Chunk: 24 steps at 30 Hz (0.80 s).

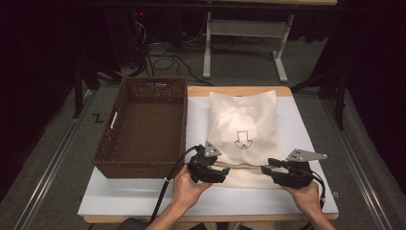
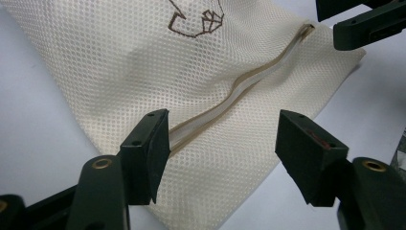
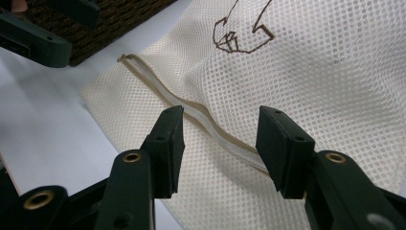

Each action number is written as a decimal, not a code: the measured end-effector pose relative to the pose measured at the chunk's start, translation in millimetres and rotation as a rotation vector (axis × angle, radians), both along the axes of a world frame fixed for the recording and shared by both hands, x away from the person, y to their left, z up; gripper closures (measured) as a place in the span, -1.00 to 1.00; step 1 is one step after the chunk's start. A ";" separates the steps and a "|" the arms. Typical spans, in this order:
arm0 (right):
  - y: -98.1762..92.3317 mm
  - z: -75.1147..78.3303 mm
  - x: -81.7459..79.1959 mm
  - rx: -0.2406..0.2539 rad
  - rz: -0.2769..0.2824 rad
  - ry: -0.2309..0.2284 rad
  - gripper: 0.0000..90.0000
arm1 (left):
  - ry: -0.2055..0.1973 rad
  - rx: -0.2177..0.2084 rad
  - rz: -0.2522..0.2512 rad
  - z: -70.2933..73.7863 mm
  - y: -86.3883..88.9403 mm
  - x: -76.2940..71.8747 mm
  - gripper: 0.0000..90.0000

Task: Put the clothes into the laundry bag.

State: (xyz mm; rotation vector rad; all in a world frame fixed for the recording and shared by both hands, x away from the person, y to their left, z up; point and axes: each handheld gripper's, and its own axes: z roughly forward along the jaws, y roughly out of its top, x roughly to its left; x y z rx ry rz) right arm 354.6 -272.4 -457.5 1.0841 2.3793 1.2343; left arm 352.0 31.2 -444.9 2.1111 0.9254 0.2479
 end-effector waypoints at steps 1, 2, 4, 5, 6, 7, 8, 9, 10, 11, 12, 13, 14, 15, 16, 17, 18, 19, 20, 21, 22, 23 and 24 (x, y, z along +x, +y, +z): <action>-0.1 -1.1 -0.2 0.006 0.000 0.002 0.18 | -0.001 -0.003 -0.001 0.0 0.6 -0.9 -0.19; -0.2 -1.5 -0.6 0.011 -0.002 0.005 0.18 | -0.002 -0.007 -0.001 0.1 1.1 -2.4 -0.19; 0.0 -2.0 -2.2 0.018 -0.006 0.008 0.18 | -0.007 -0.009 -0.005 -0.2 2.1 -4.8 -0.19; -0.1 -2.6 -3.0 0.016 -0.003 0.000 0.18 | -0.009 -0.010 -0.004 -0.5 2.6 -5.8 -0.19; 0.0 -2.6 -4.4 0.022 -0.006 0.007 0.18 | -0.009 -0.010 -0.005 -0.7 3.1 -6.4 -0.19; -0.1 -2.9 -4.9 0.022 -0.003 0.003 0.18 | -0.009 -0.012 -0.004 -1.1 3.5 -7.3 -0.19; -0.1 -3.0 -5.6 0.022 -0.003 0.002 0.18 | -0.009 -0.011 -0.006 -1.5 4.8 -8.8 -0.19; 0.1 -3.0 -7.4 0.016 -0.001 0.003 0.19 | -0.010 -0.011 -0.006 -1.8 5.5 -9.5 -0.19; 0.3 -3.4 -7.8 0.012 0.001 -0.004 0.20 | -0.010 -0.009 -0.006 -2.1 6.5 -10.3 -0.19; 0.6 -3.8 -8.5 0.005 0.000 -0.006 0.20 | -0.005 -0.009 -0.006 -2.6 7.9 -11.5 -0.17; 1.0 -4.5 -9.3 0.004 -0.002 -0.004 0.21 | -0.004 -0.009 -0.005 -3.1 8.8 -12.1 -0.14; 1.2 -5.1 -9.6 0.006 -0.001 -0.003 0.22 | -0.001 -0.010 -0.003 -3.7 9.6 -12.6 -0.12; 1.5 -5.6 -10.2 0.007 -0.003 0.003 0.22 | 0.004 -0.011 0.001 -4.9 11.0 -13.6 -0.12; 1.8 -6.8 -10.4 0.002 0.001 -0.001 0.23 | 0.003 -0.009 0.002 -5.7 12.0 -13.8 -0.11; 2.0 -7.5 -10.5 0.000 0.001 -0.001 0.23 | 0.005 -0.007 0.005 -7.3 13.4 -14.5 -0.11; 2.3 -8.6 -10.9 -0.002 0.000 0.002 0.24 | 0.009 -0.008 0.008 -8.7 14.8 -15.1 -0.11; 2.7 -9.7 -11.2 -0.003 0.000 0.003 0.24 | 0.010 -0.010 0.010 -9.5 15.9 -15.3 -0.11; 2.9 -10.2 -11.5 -0.002 -0.001 0.007 0.24 | 0.013 -0.013 0.012 -10.4 17.4 -15.7 -0.11; 2.9 -10.8 -11.4 -0.003 0.002 0.007 0.24 | 0.014 -0.016 0.014 -11.2 18.8 -16.1 -0.11; 3.0 -11.2 -11.6 -0.004 0.003 0.008 0.24 | 0.017 -0.021 0.019 -12.1 19.9 -16.5 -0.11; 3.3 -11.6 -11.8 -0.002 0.001 0.009 0.24 | 0.017 -0.023 0.020 -12.7 21.2 -16.7 -0.11; 3.6 -11.9 -12.0 0.000 0.000 0.011 0.24 | 0.015 -0.024 0.023 -13.3 22.0 -16.9 -0.11; 3.8 -12.1 -12.1 0.001 0.000 0.011 0.24 | 0.015 -0.026 0.023 -13.8 22.8 -17.0 -0.11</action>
